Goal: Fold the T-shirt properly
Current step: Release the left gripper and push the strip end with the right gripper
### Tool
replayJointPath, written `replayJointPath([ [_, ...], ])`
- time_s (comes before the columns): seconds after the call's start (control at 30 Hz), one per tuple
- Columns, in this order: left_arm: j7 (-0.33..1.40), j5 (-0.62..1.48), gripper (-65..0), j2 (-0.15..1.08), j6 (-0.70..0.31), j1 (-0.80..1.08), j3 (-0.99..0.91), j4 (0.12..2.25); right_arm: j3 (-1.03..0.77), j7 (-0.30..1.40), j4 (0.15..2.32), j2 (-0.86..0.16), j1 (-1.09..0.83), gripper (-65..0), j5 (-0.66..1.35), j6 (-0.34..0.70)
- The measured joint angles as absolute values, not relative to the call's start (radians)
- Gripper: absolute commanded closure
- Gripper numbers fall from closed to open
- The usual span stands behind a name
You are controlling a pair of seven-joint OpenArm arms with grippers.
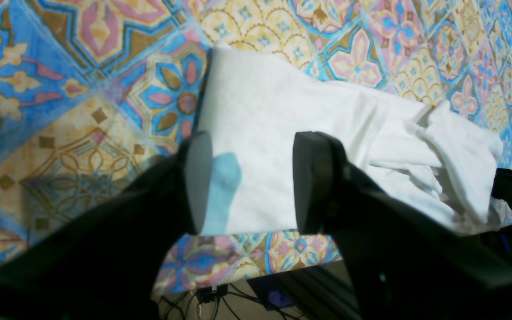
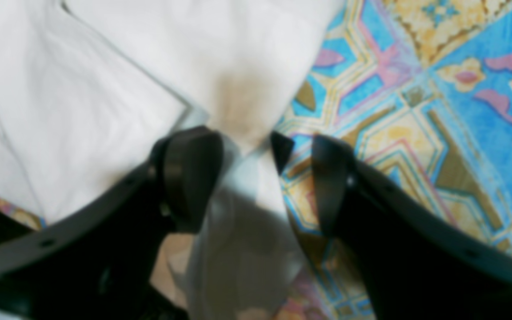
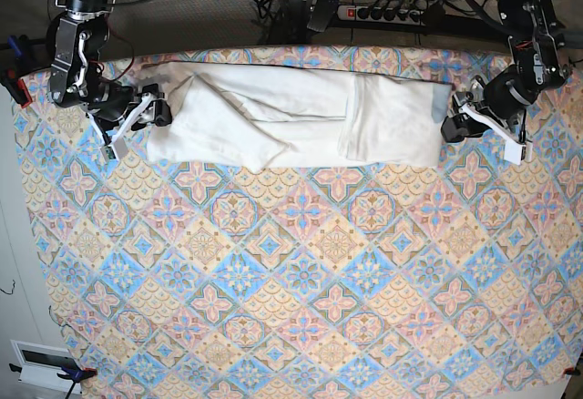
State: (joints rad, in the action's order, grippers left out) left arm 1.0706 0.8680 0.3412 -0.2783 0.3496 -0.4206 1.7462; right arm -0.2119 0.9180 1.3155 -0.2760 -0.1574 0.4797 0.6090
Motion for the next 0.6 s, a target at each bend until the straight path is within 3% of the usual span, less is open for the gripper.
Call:
replayJointPath([
  [0.27,1.070,0.869,-28.9,0.341,-0.278,0.349,-0.420,1.746,-0.211,0.926,1.315,-0.274,-0.156,-35.9,0.480,0.616],
  [0.6,1.070,0.868,-28.9,0.341,-0.278,0.349,-0.421,1.745,-0.098,0.959,1.316,-0.265,-0.169,-35.5,0.719,0.607],
])
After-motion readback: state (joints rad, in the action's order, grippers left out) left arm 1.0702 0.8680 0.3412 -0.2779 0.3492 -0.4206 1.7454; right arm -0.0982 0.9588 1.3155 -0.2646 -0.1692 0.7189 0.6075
